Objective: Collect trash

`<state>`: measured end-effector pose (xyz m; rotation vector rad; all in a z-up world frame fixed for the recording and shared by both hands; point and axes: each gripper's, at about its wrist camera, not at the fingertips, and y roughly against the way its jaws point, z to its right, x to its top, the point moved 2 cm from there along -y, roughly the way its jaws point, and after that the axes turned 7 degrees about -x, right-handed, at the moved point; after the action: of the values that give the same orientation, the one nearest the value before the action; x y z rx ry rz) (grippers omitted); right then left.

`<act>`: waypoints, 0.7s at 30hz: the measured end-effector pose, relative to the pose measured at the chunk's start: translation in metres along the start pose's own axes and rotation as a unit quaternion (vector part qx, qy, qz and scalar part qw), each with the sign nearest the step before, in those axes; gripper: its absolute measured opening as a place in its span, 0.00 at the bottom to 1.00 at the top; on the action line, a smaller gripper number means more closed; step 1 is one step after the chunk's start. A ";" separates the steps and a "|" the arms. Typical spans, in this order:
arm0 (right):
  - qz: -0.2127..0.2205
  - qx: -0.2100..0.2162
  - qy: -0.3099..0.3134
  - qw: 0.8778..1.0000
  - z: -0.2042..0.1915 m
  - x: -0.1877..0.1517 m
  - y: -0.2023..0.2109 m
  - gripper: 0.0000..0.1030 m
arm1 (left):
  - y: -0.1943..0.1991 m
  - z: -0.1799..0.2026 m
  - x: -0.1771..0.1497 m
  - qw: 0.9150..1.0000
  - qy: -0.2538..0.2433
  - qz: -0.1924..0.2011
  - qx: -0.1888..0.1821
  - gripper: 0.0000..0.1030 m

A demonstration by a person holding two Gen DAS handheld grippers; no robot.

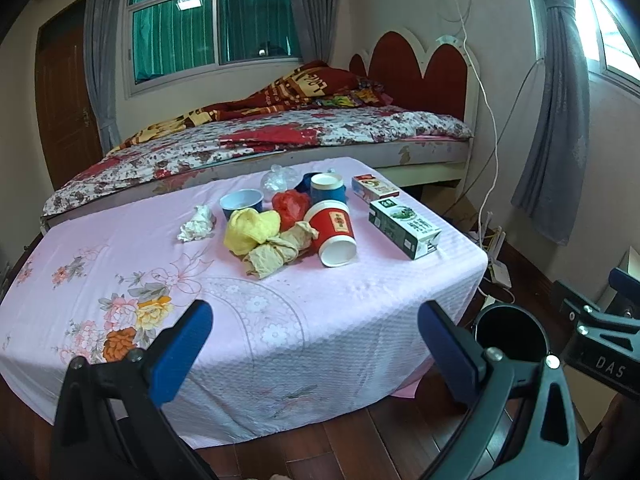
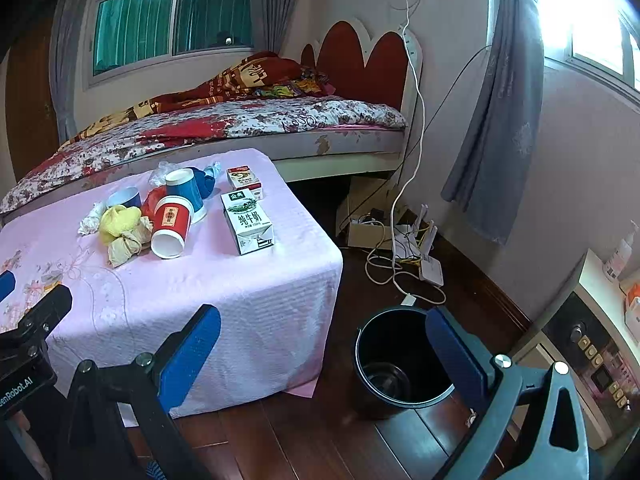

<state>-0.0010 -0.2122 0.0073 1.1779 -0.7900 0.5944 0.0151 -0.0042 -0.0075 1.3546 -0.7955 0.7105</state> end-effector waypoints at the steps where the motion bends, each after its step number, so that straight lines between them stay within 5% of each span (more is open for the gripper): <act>1: 0.001 0.000 -0.001 1.000 0.000 0.000 0.000 1.00 | 0.000 0.001 0.000 1.000 -0.001 0.000 0.000 0.99; 21: -0.001 0.002 -0.003 1.000 0.005 -0.003 -0.001 1.00 | 0.005 0.009 -0.002 1.000 -0.006 0.004 -0.001 0.99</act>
<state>-0.0029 -0.2168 0.0052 1.1837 -0.7935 0.5913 0.0093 -0.0126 -0.0057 1.3560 -0.8102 0.7088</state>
